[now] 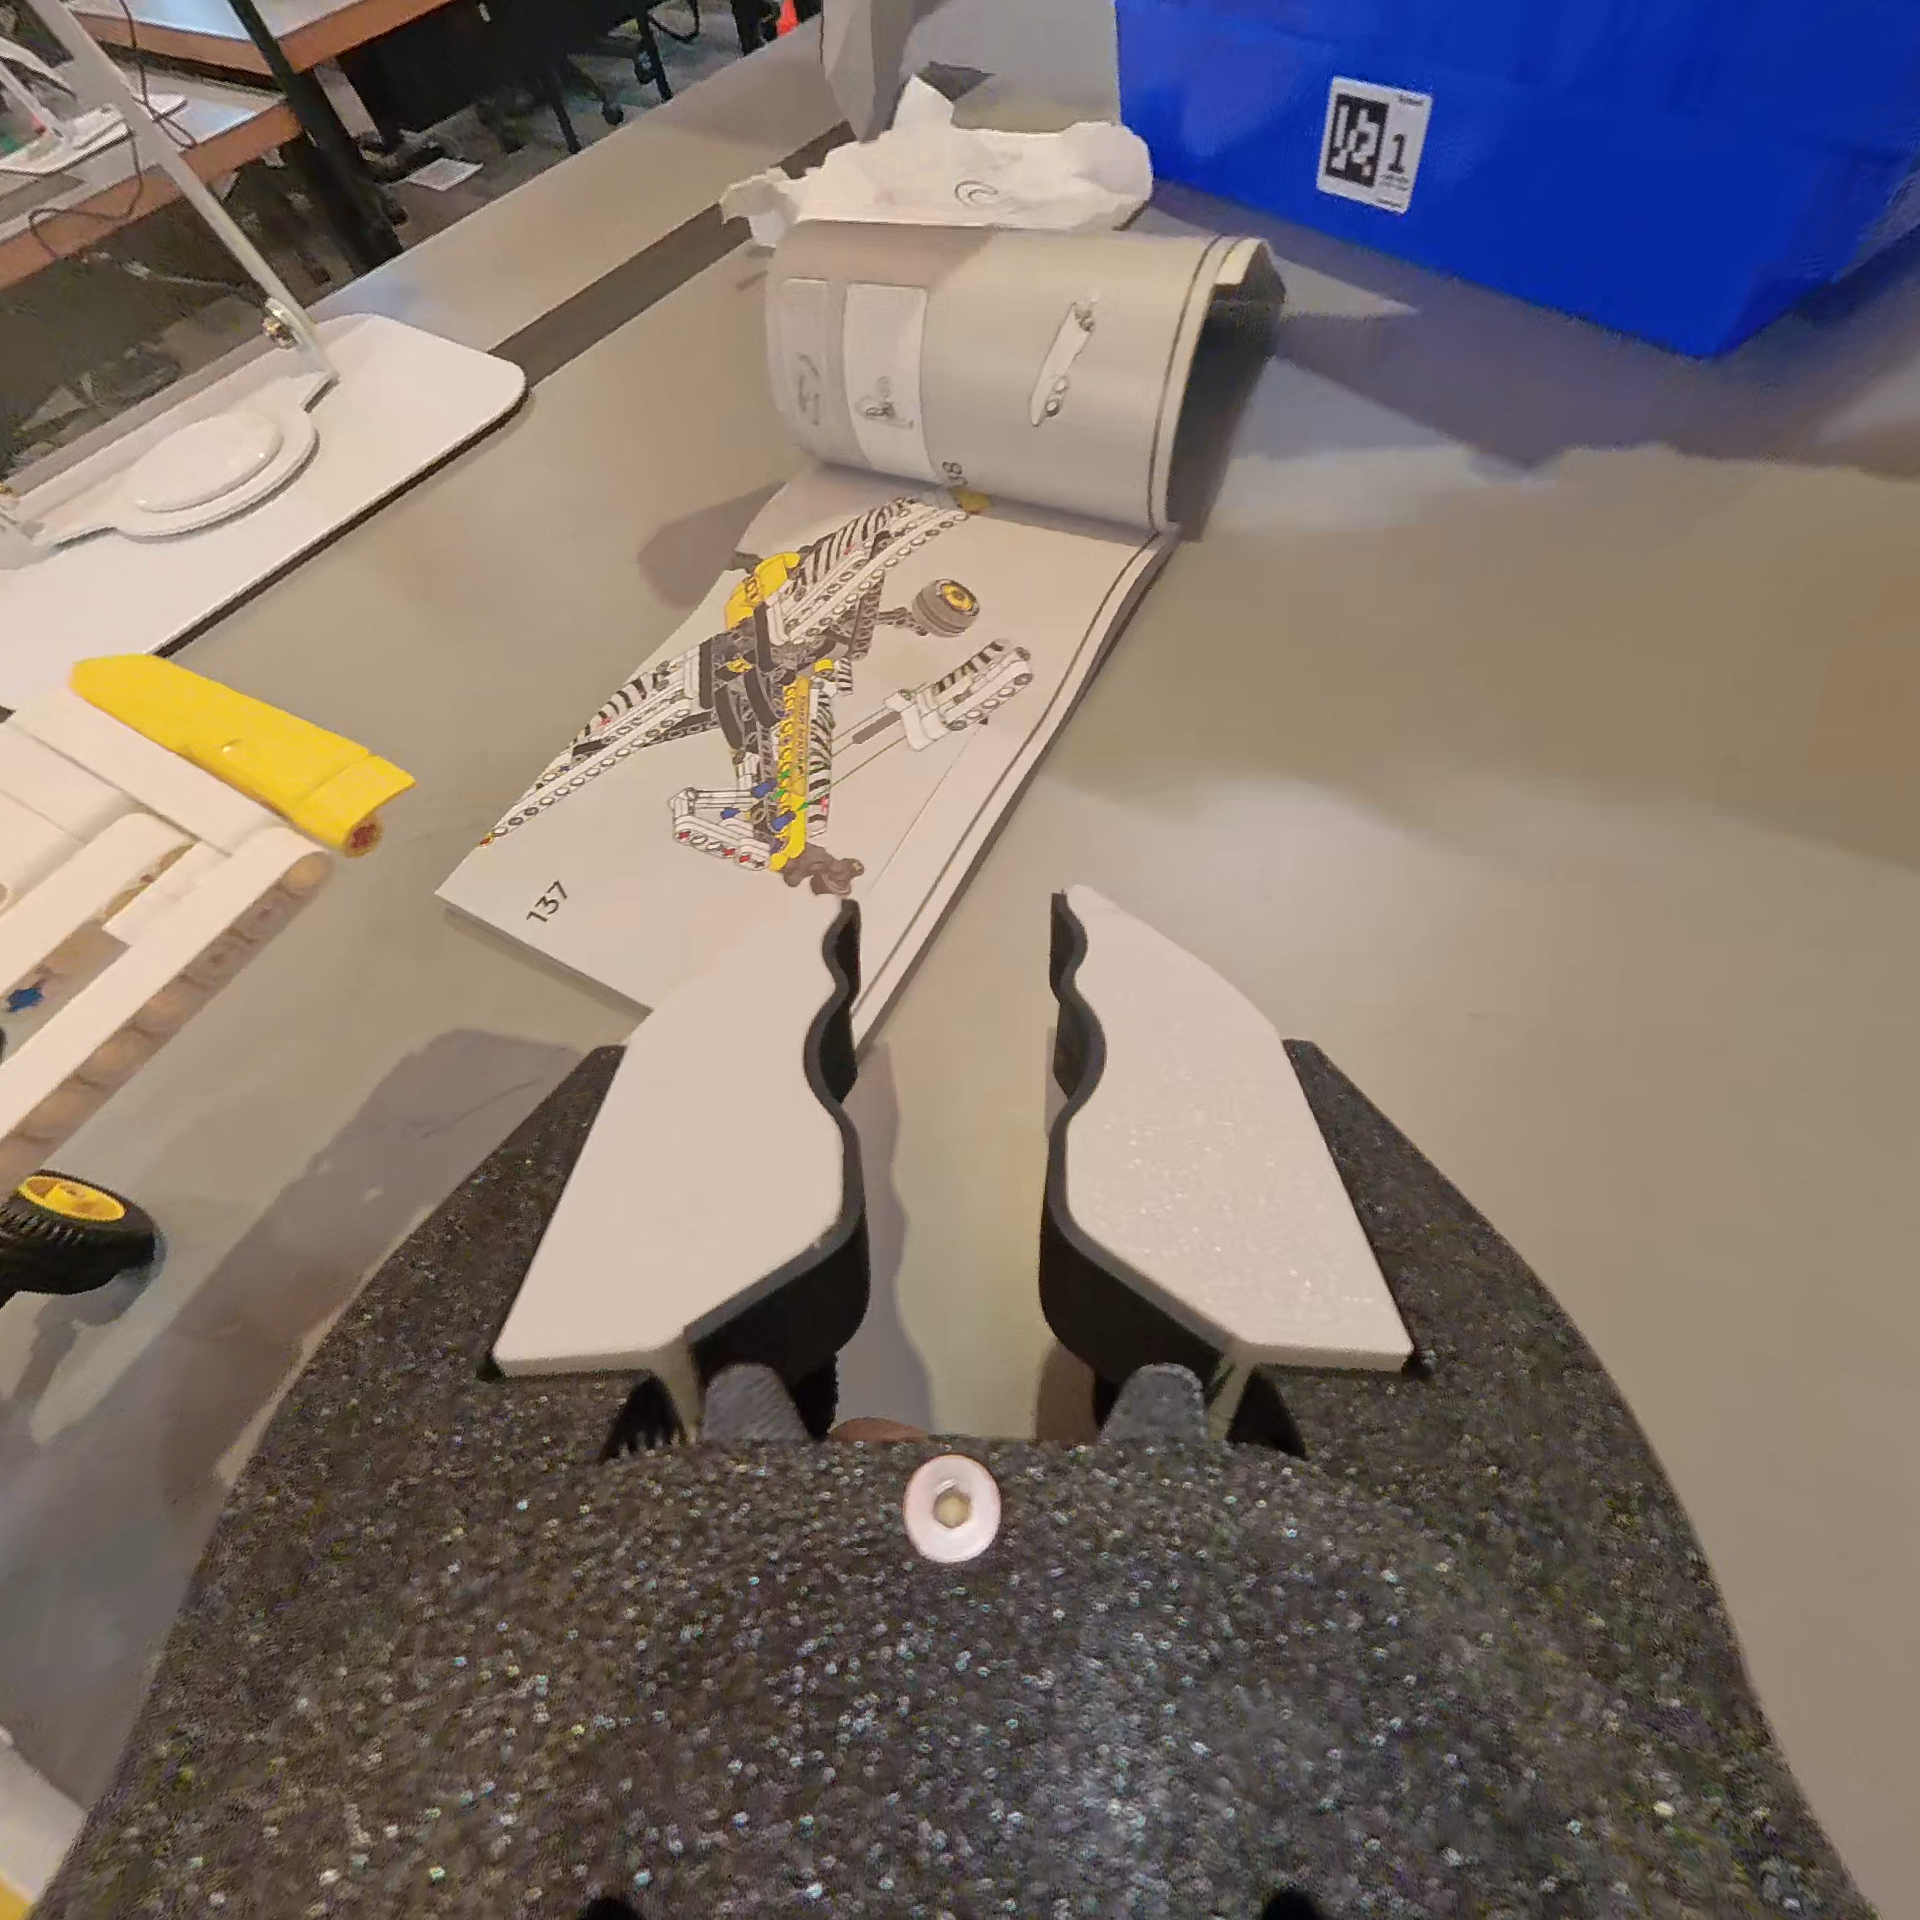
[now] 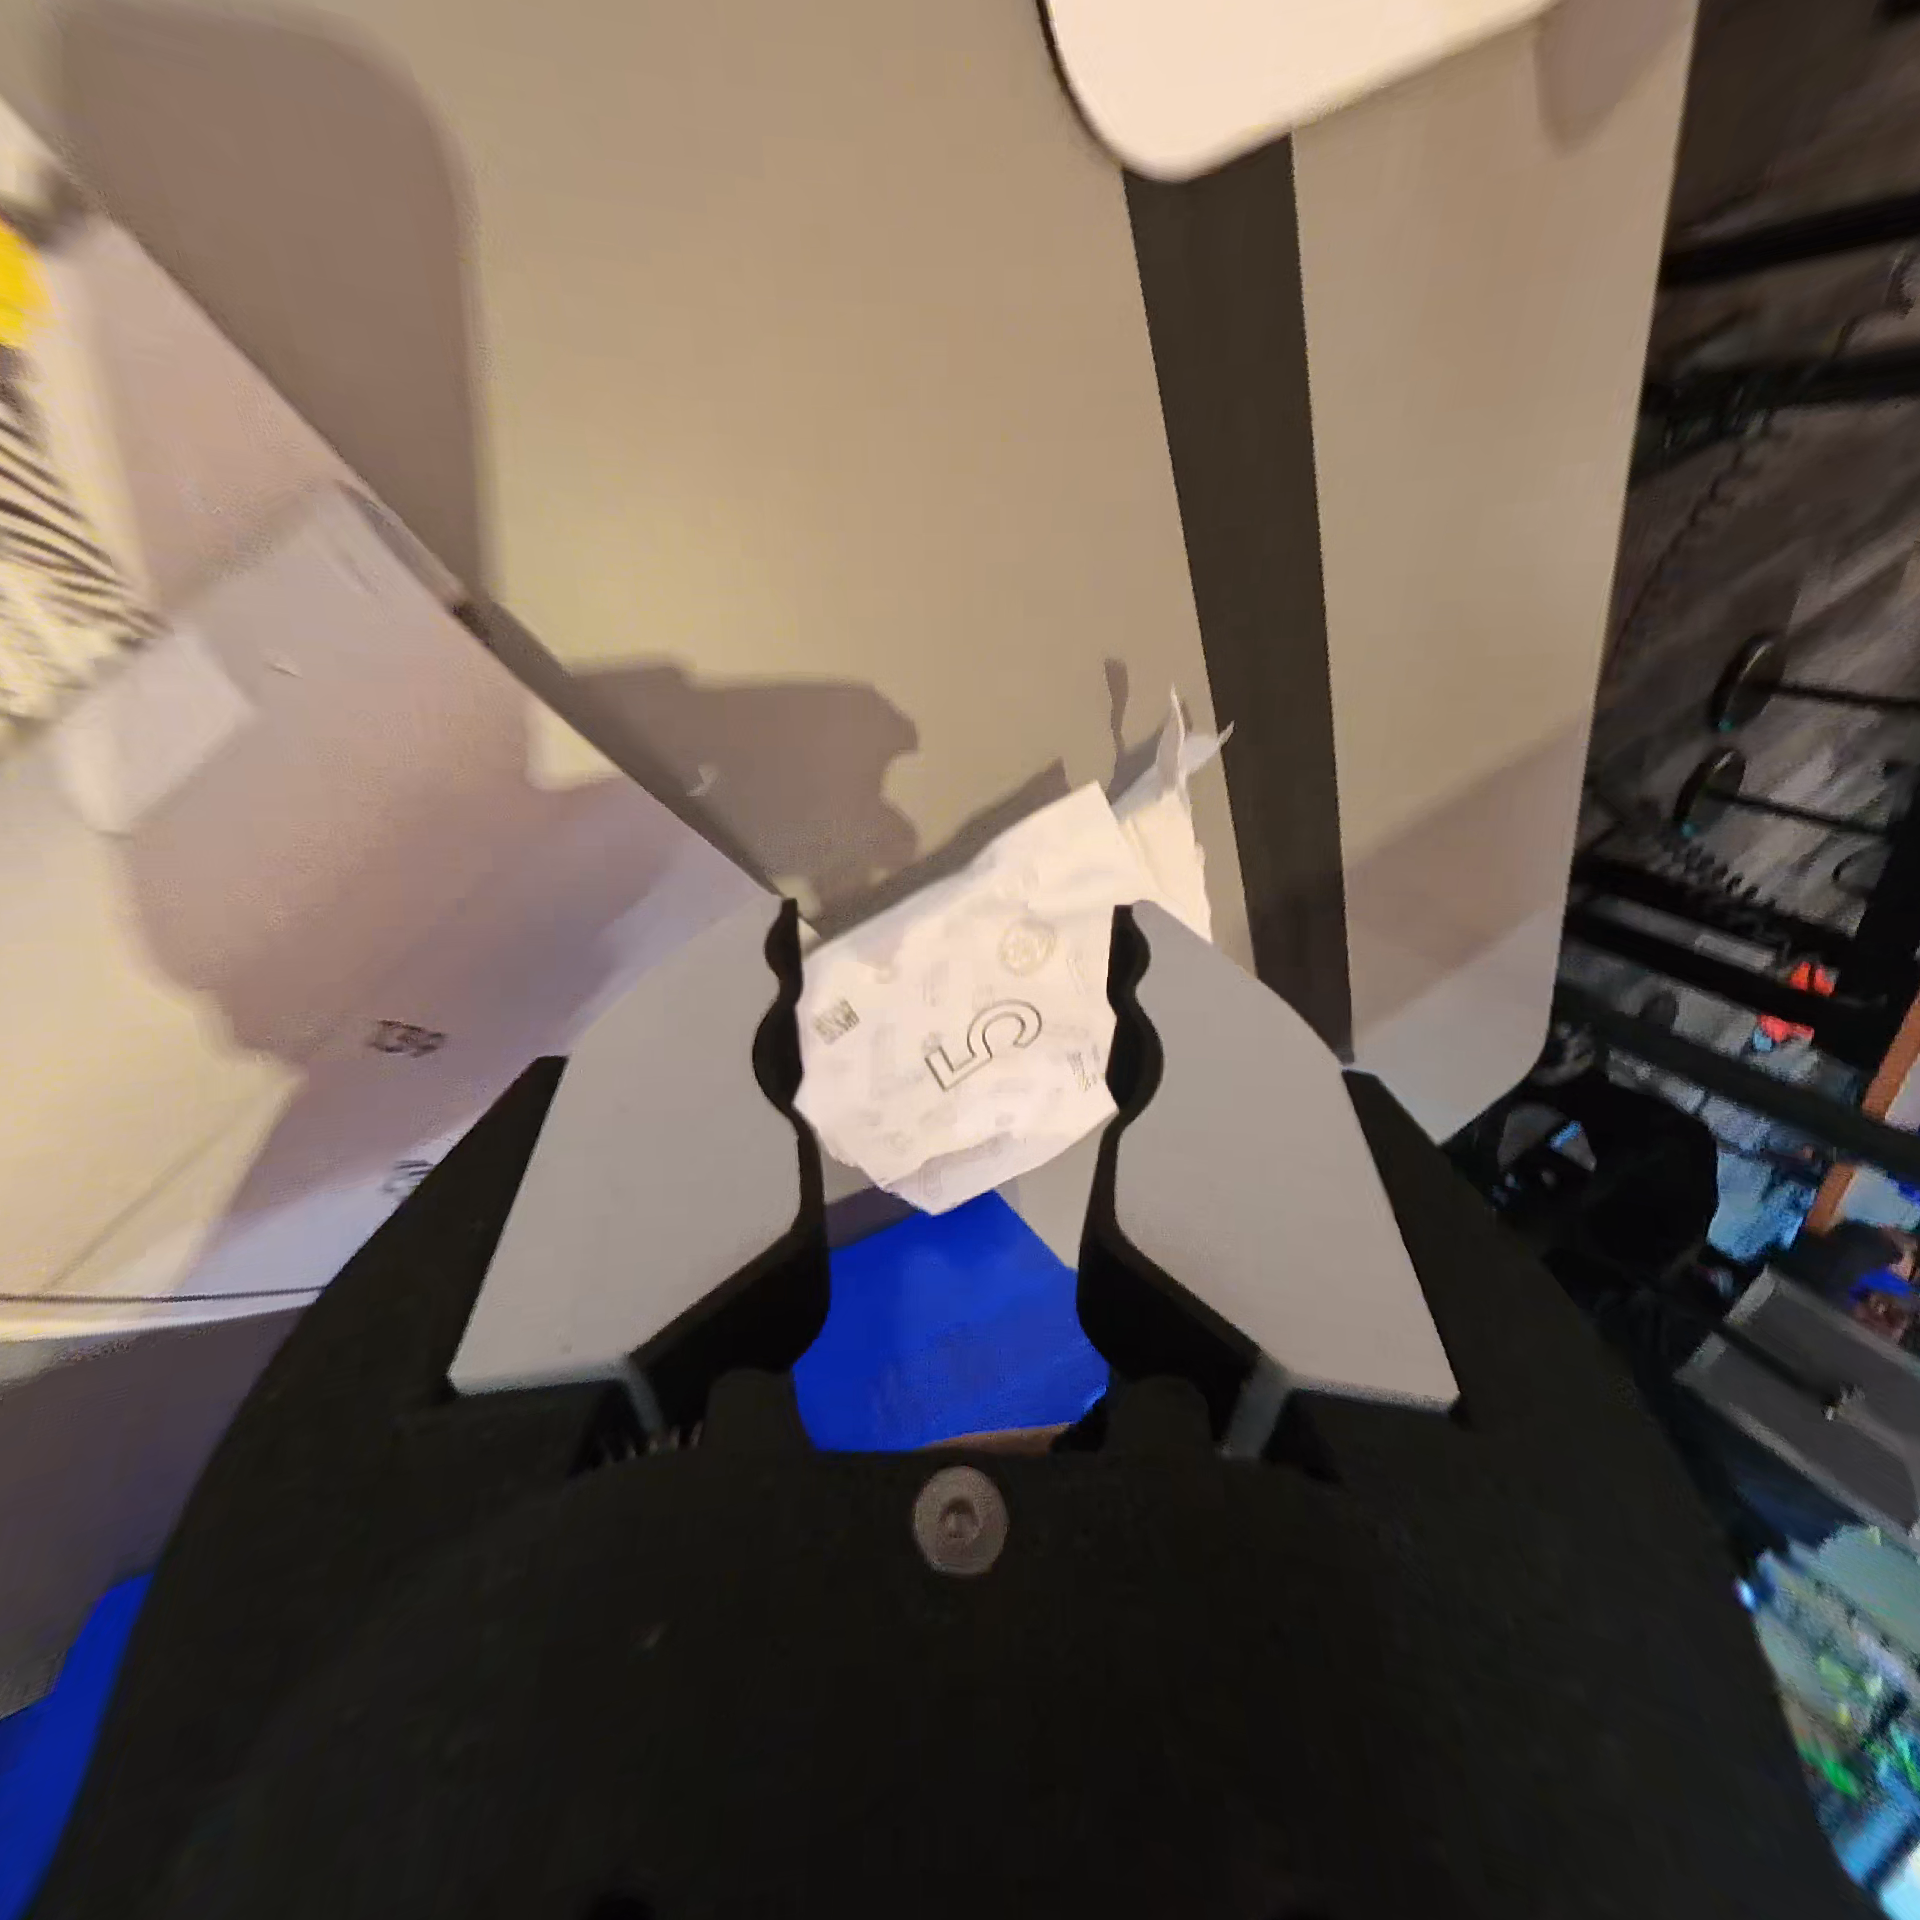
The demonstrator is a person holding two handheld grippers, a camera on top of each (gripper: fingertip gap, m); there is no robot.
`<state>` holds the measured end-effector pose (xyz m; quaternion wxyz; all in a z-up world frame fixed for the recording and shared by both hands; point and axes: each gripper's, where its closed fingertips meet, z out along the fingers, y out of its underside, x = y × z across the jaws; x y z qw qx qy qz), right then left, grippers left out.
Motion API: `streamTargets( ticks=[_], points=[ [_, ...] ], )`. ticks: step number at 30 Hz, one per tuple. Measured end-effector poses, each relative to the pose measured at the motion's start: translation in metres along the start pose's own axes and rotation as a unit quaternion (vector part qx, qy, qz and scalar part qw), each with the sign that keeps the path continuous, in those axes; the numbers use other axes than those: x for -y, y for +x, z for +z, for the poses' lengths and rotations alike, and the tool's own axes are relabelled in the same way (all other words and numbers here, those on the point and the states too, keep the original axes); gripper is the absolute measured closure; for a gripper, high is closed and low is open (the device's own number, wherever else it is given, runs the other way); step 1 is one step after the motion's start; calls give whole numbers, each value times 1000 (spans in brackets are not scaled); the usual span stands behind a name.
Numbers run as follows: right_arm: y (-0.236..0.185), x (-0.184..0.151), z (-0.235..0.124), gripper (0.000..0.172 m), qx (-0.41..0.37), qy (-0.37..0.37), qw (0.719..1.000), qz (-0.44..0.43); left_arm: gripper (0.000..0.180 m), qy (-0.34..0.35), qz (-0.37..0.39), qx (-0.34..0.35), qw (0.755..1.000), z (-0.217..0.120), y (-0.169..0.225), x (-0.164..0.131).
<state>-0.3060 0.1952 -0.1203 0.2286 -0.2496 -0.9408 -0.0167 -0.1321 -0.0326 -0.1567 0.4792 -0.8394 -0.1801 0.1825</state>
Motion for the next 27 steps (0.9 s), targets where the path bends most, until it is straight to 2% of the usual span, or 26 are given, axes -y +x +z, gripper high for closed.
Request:
streamTargets(
  ticks=[3,6,9,13,20,27],
  points=[
    [-23,35,-17,115,45,59,996,-52,145,1,-3,11,1000,-1,-7,-1],
    [-63,66,-26,113,121,105,980,-117,145,0,-4,20,1000,-2,-15,-3],
    [-95,80,-25,112,174,114,963,-169,145,3,-4,28,1000,-4,-22,-4],
    [-112,87,-18,112,203,109,956,-184,145,0,5,37,999,-4,-27,-6],
    [-105,67,-9,113,193,85,962,-176,145,-3,6,49,999,-7,-38,-10],
    [-81,24,-42,113,151,121,974,-118,145,-6,14,48,999,-6,-36,-10]
  ],
)
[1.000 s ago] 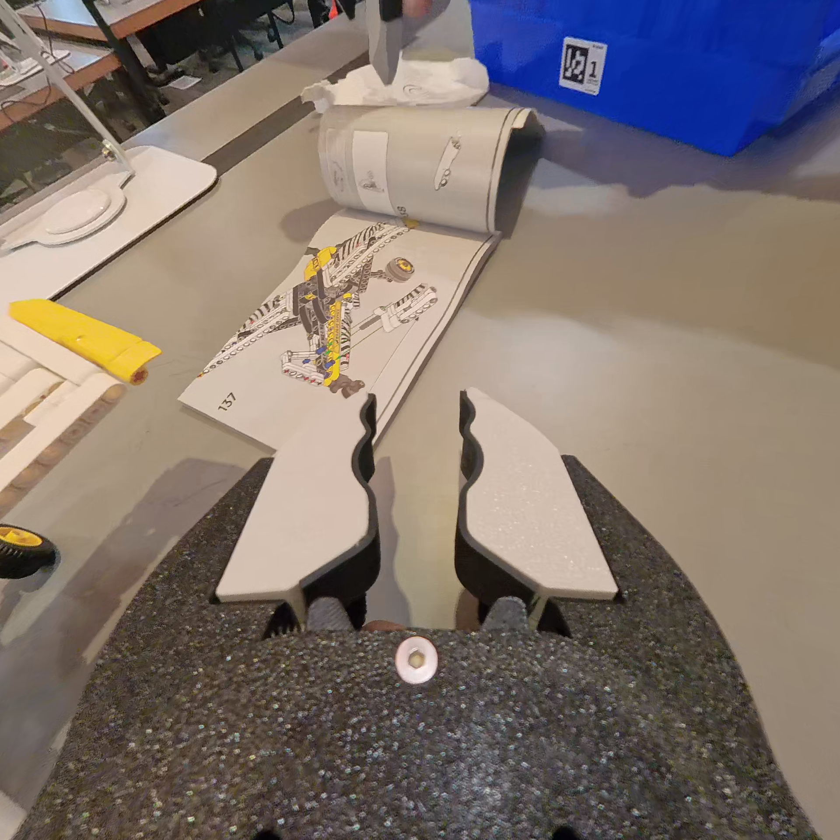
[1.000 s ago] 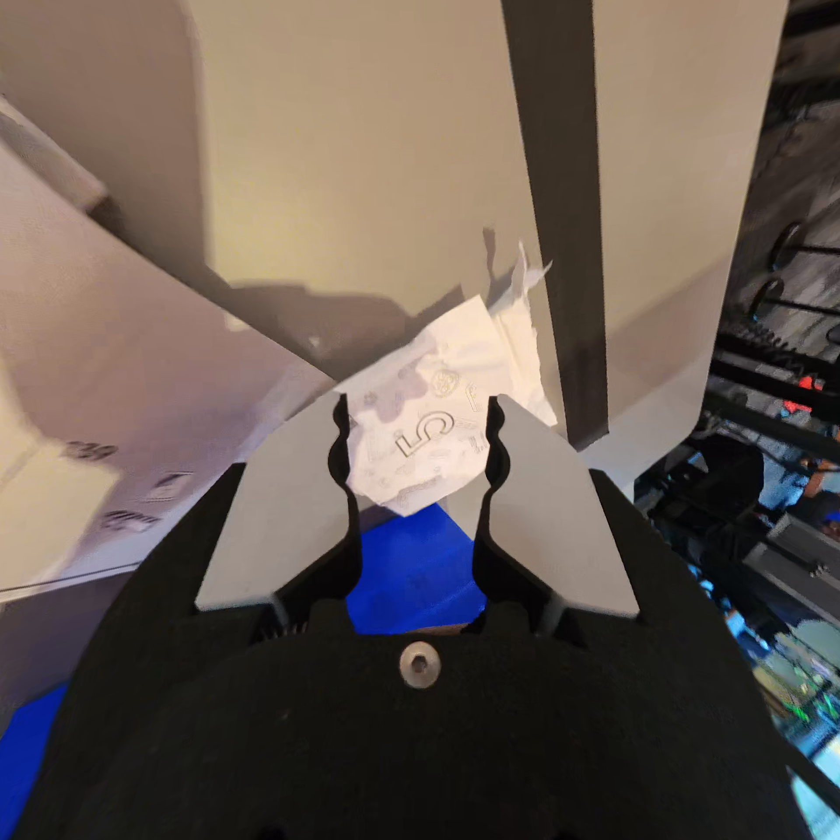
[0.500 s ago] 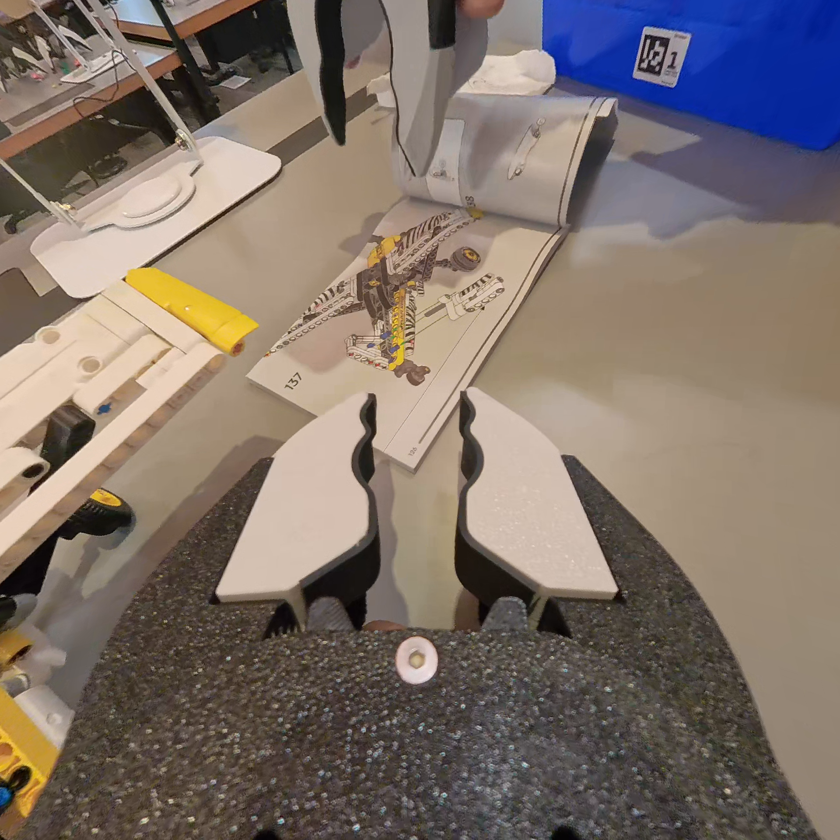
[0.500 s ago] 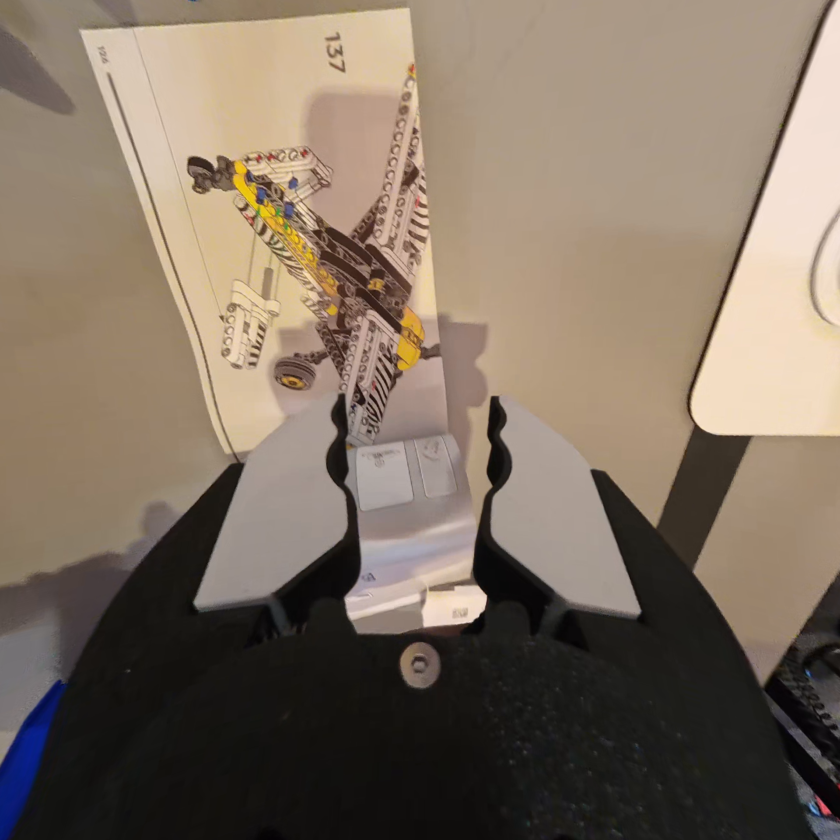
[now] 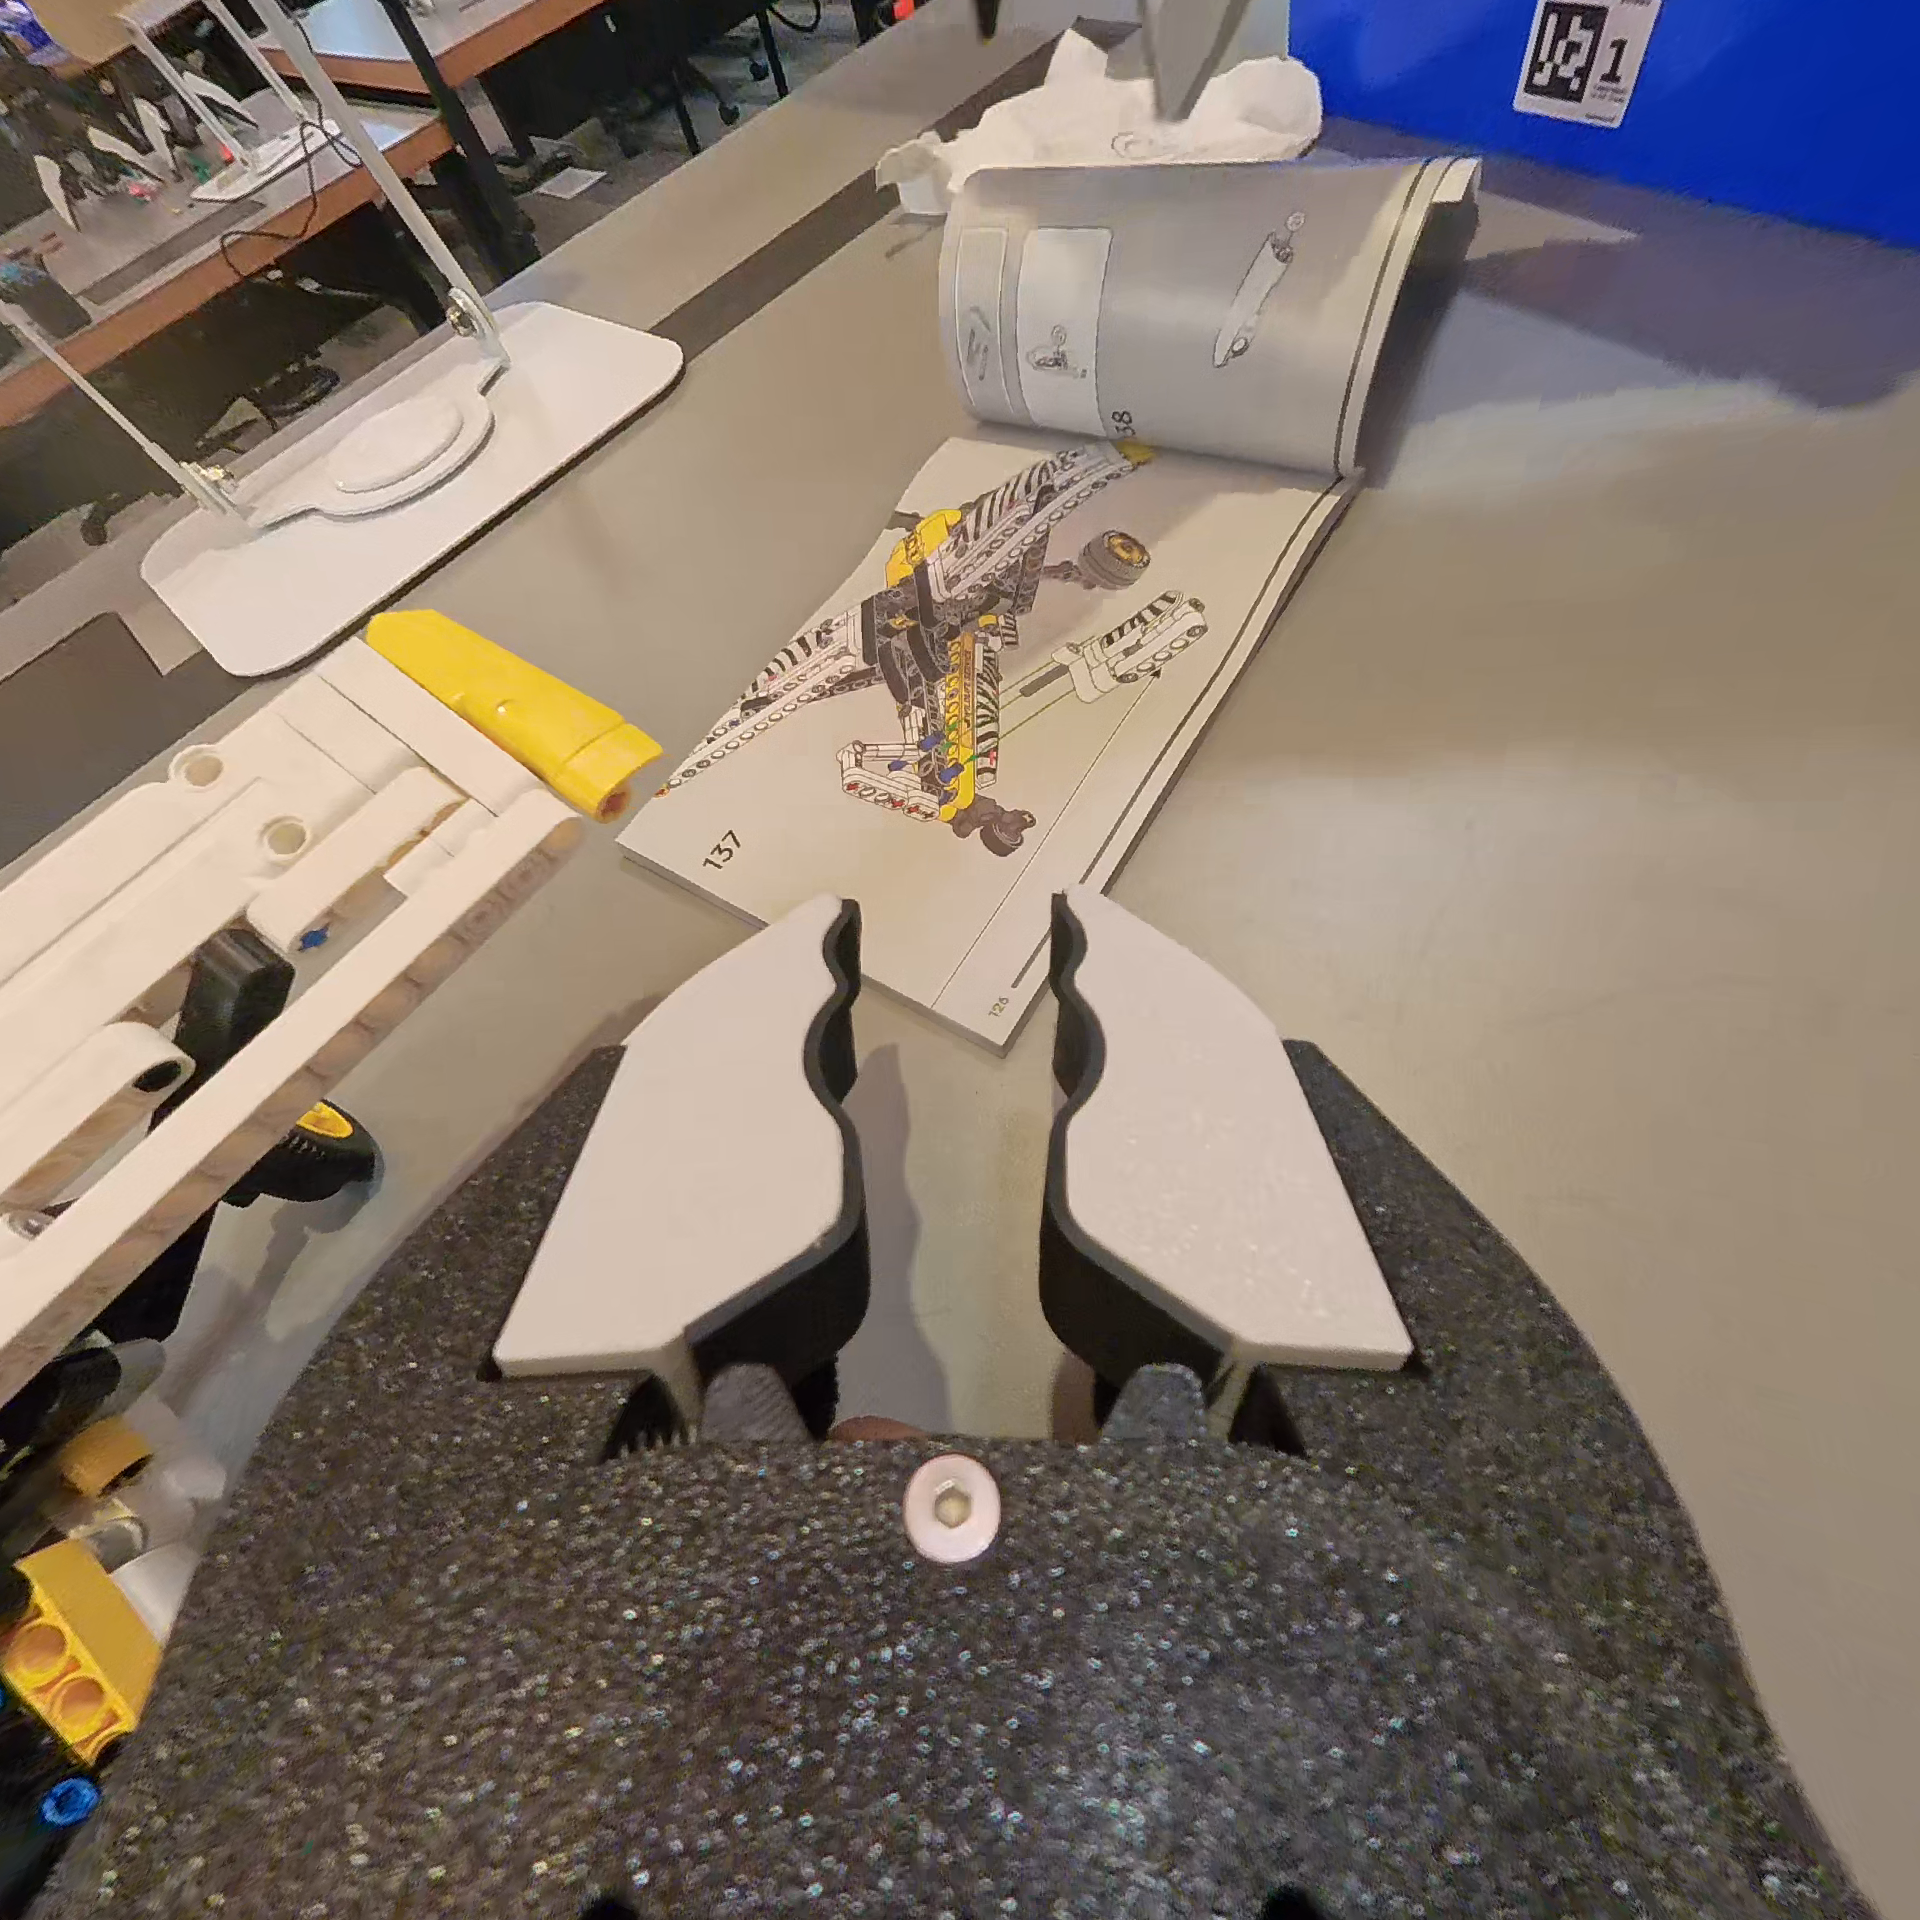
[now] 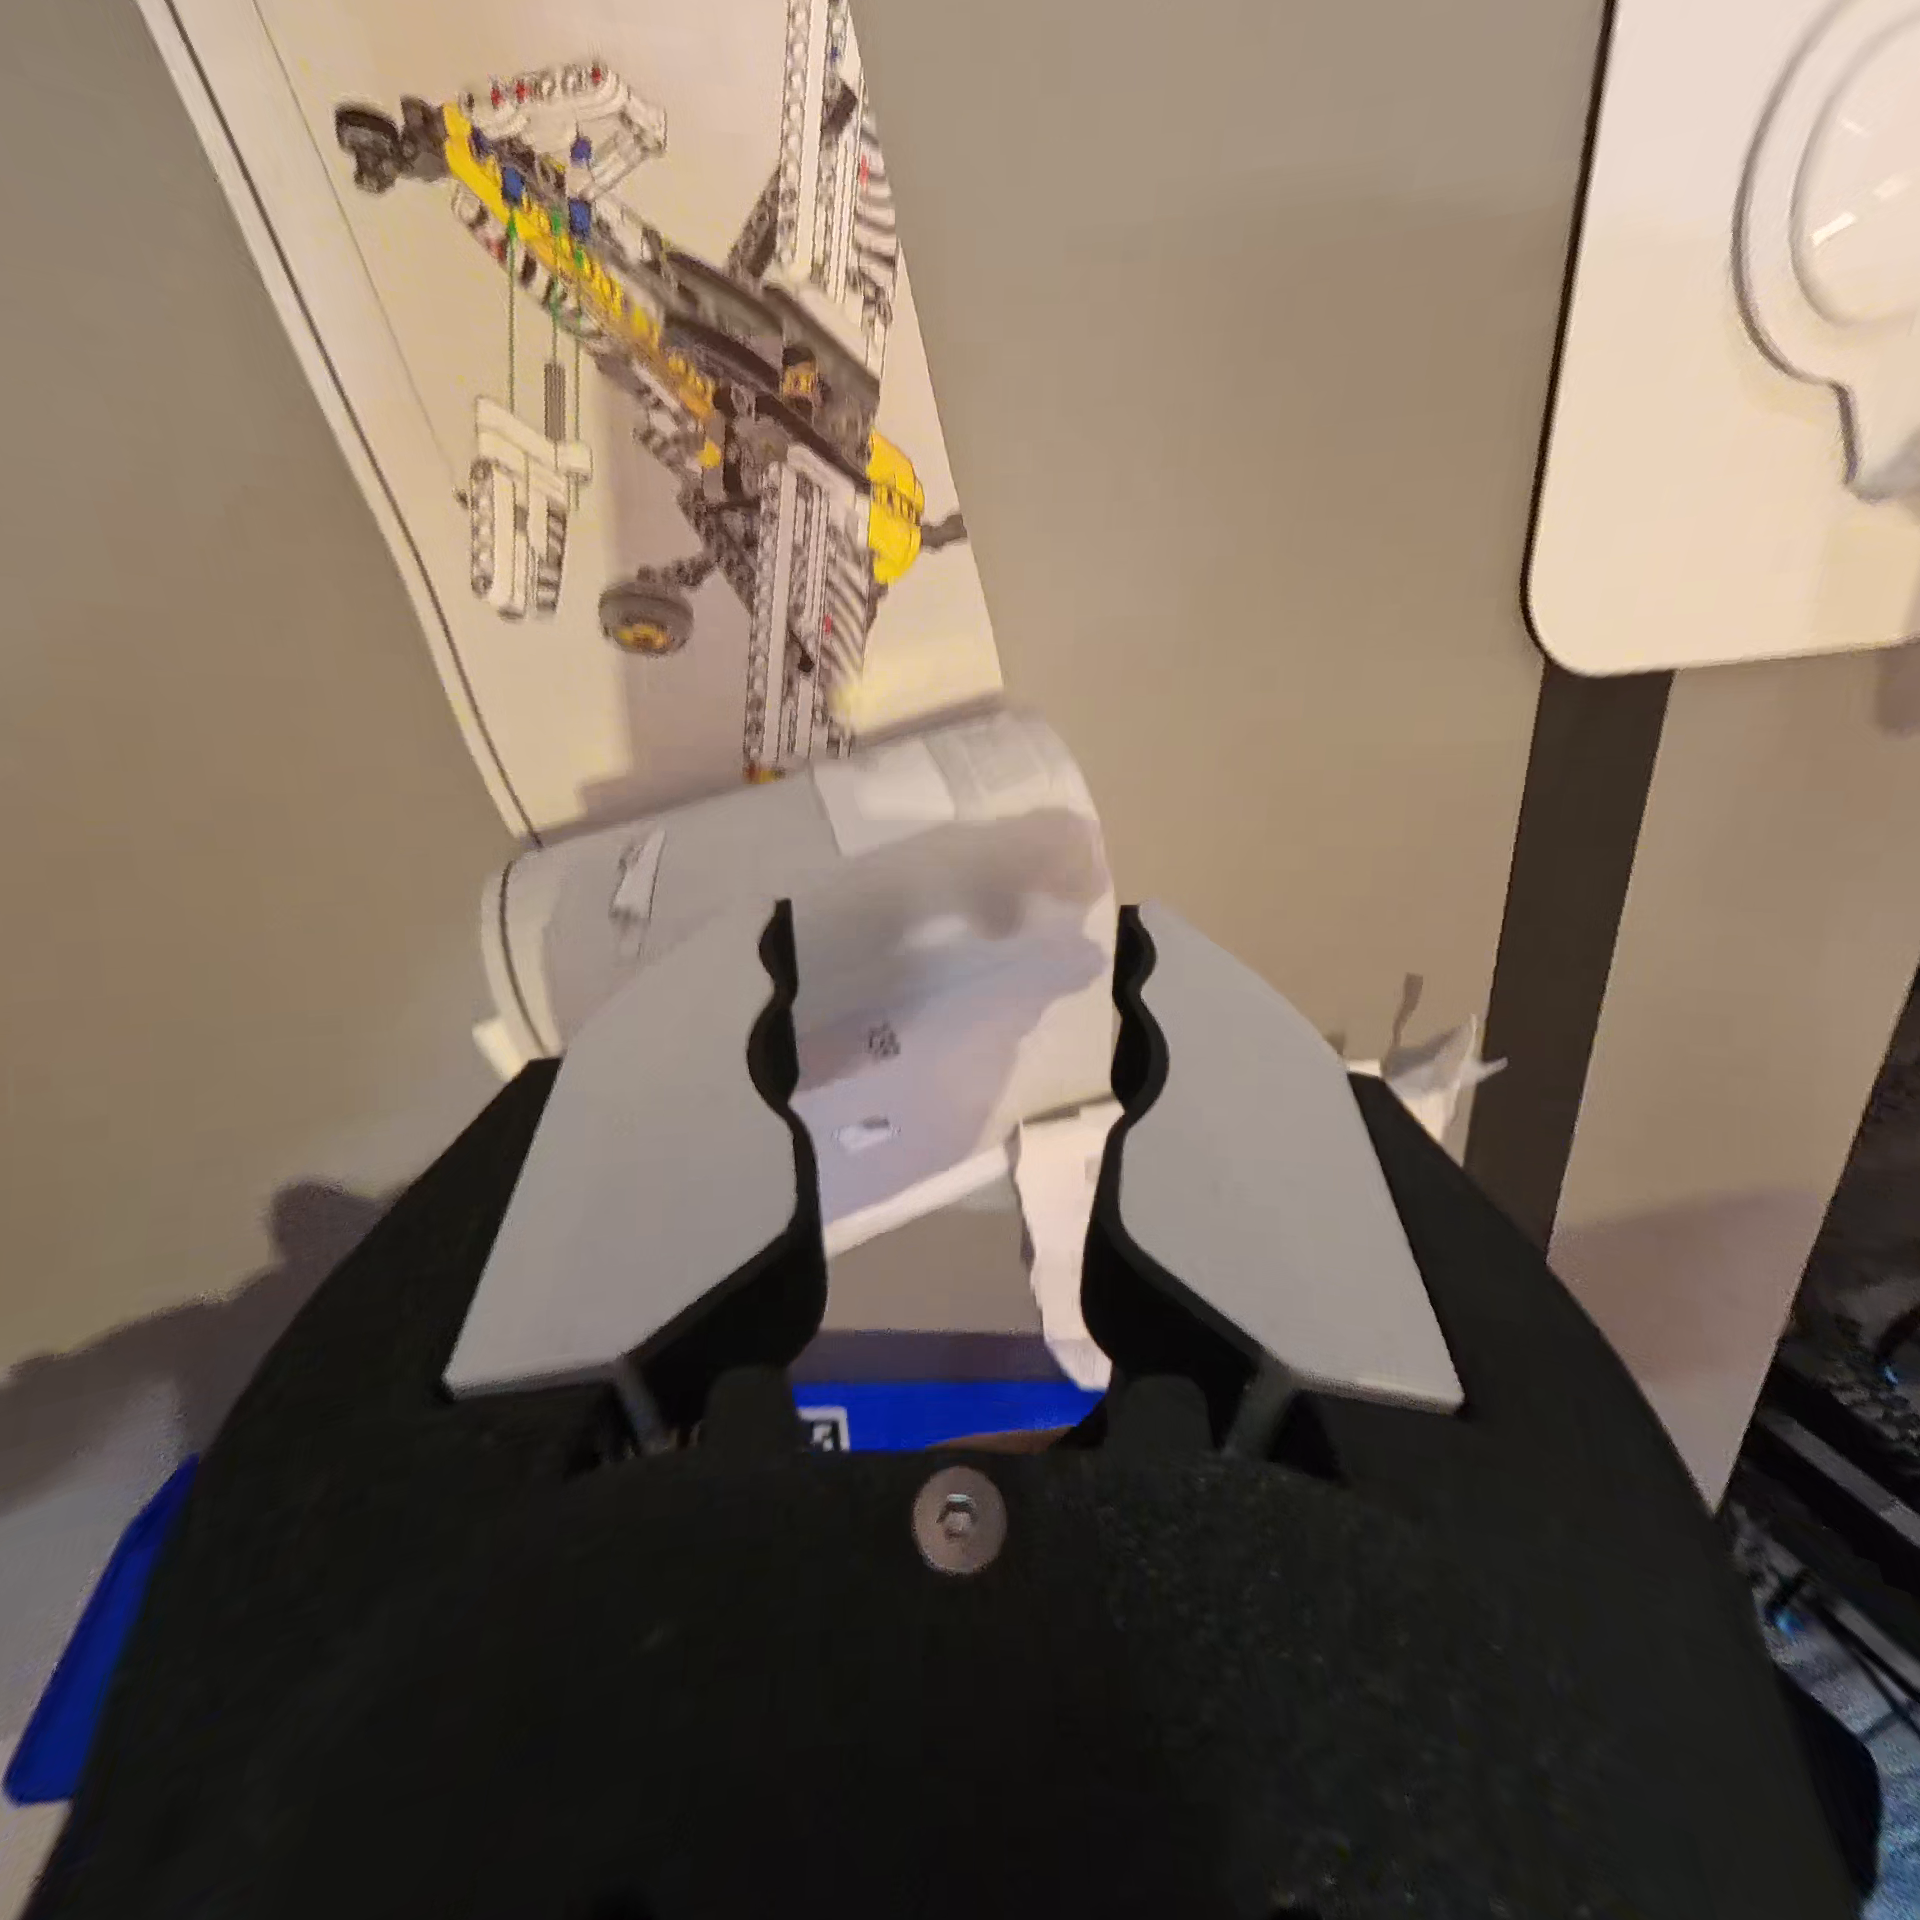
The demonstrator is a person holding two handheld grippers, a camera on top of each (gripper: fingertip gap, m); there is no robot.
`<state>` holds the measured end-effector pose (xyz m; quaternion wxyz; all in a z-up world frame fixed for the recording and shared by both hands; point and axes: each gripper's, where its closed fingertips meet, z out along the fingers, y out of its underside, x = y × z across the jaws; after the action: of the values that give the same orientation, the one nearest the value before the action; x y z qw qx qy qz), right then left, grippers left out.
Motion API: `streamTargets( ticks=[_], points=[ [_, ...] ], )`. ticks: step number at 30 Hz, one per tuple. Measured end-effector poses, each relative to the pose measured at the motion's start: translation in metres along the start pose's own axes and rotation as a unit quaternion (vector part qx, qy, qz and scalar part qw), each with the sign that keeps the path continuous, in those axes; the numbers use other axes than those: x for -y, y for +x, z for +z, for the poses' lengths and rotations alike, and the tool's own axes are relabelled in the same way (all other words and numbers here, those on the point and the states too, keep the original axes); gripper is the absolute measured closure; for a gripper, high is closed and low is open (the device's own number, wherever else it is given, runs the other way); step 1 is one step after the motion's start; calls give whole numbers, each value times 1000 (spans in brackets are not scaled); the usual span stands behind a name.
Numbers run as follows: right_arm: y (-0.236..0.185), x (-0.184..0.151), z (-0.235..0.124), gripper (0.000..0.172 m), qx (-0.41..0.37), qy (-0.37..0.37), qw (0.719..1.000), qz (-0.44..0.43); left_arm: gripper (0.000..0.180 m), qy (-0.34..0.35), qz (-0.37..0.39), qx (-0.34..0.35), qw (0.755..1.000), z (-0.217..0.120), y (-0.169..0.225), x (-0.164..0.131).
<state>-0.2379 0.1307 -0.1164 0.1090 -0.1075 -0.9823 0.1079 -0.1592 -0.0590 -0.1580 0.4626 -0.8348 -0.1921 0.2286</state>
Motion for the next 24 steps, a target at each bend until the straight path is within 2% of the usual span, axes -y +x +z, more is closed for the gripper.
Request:
streamTargets(
  ticks=[3,7,10,14,18,24],
  points=[
    [-12,-16,-4,112,8,-3,1000,-5,145,1,-4,-5,1000,1,2,1],
    [-23,-13,0,109,36,4,999,-13,145,-5,0,-10,1000,3,5,0],
    [-24,9,1,108,52,34,998,-27,145,-13,13,-6,1000,4,7,-1],
    [-25,54,12,108,86,58,993,-58,145,-6,18,-8,1000,4,11,2],
    [-34,89,46,105,133,33,985,-103,145,-2,22,-9,1000,4,13,2],
    [-41,105,89,101,190,-11,973,-133,145,2,11,-7,1000,-1,10,1]
  ],
)
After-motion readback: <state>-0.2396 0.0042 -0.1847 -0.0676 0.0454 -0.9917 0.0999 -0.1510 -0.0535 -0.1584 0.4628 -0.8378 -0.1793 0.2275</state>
